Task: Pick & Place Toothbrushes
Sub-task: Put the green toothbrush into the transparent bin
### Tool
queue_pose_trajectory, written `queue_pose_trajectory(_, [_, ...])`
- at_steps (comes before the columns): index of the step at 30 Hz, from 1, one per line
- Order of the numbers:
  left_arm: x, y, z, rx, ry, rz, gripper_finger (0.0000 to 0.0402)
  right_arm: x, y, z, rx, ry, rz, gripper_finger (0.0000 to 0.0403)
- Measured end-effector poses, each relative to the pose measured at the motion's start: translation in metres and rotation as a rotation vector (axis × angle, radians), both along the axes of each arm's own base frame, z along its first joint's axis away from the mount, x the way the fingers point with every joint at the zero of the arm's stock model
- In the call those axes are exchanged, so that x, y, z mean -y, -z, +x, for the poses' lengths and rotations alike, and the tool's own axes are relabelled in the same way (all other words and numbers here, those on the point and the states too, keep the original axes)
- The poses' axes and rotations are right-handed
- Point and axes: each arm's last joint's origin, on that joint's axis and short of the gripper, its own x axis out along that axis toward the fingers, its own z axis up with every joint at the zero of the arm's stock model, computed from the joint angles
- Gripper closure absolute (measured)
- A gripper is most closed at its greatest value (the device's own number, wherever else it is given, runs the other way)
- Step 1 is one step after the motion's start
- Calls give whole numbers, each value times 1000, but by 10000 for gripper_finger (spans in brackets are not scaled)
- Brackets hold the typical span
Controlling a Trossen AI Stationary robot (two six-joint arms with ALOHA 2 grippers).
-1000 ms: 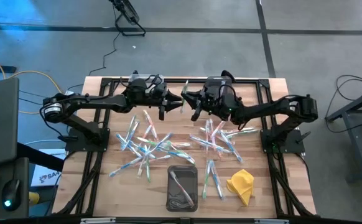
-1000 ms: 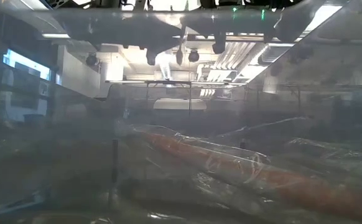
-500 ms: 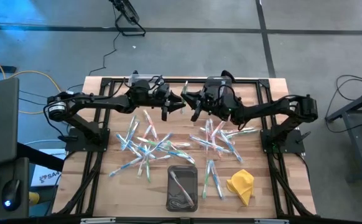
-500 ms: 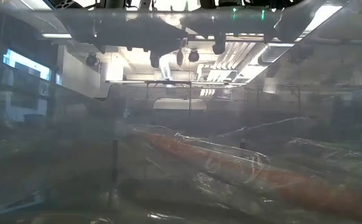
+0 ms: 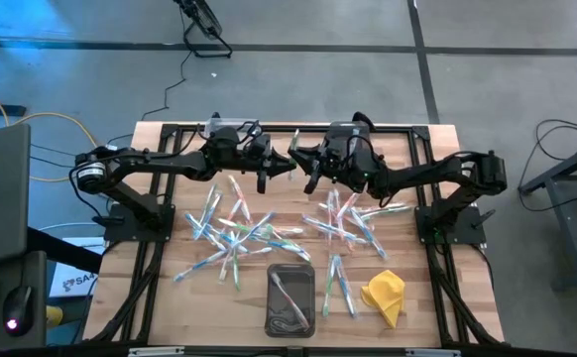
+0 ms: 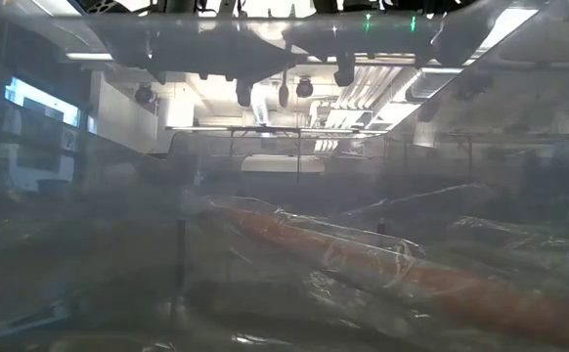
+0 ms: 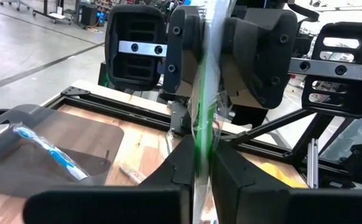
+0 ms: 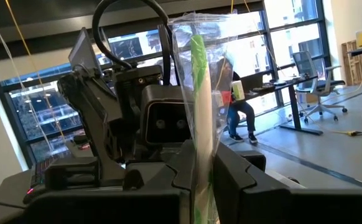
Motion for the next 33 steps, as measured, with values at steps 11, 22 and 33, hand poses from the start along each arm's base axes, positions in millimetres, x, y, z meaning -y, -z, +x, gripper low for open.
queue_pose_trajectory(11, [0, 0, 0, 0, 0, 1, 383, 0, 0, 0, 0, 0, 0, 380])
queue_pose_trajectory(22, [0, 0, 0, 1, -5, 6, 381, 0, -1, 0, 9, -1, -4, 319])
queue_pose_trajectory(33, [0, 0, 0, 0, 1, 5, 382, -4, -14, -9, -19, -64, -65, 193])
